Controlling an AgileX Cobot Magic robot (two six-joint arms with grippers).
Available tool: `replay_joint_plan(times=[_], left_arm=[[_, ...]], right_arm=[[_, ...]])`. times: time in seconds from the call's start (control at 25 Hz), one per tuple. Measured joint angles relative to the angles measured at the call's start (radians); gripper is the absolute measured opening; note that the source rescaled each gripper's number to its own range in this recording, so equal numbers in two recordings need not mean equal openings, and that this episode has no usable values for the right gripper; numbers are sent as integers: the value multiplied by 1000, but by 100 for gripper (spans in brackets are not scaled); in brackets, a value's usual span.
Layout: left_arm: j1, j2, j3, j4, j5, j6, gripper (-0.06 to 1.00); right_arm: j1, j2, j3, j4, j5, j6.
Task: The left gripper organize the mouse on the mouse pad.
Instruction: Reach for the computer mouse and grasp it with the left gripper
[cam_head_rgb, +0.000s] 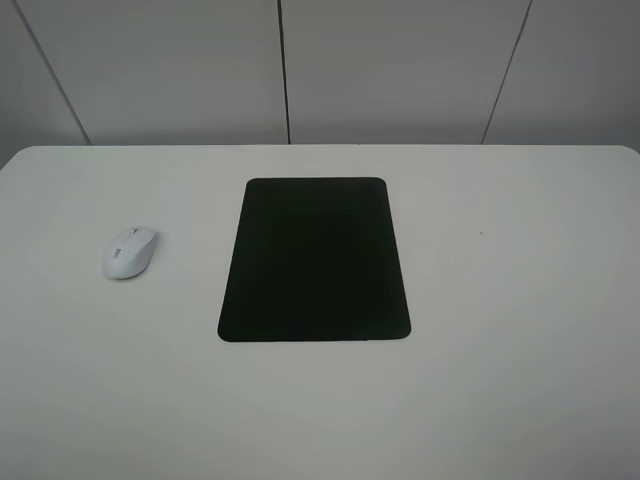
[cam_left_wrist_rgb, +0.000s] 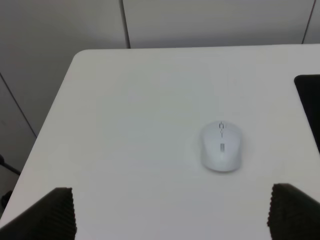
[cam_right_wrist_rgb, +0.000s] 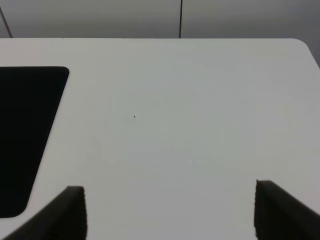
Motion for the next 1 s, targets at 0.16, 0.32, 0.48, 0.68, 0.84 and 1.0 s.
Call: replay_joint_plan(times=[0.16,0.32,0.48,0.68,0.84,1.0], left_arm=[[0,218,-54,-7,-36,-2,100],[0,508,-97,-58,-92,-2,100],[-28,799,-171,-74,-126,-3,100],[-95,1064,-279,-69,-157,-3,100],[-103,1219,-332,-70,-207,-19,100],[-103,1344,-336,-89,-261,-21,100]], right_arm=[[0,0,0,0,0,0],[0,0,0,1,0,0],[0,0,0,1,0,0],[0,0,0,1,0,0],[0,0,0,1,0,0],[0,0,0,1,0,0]])
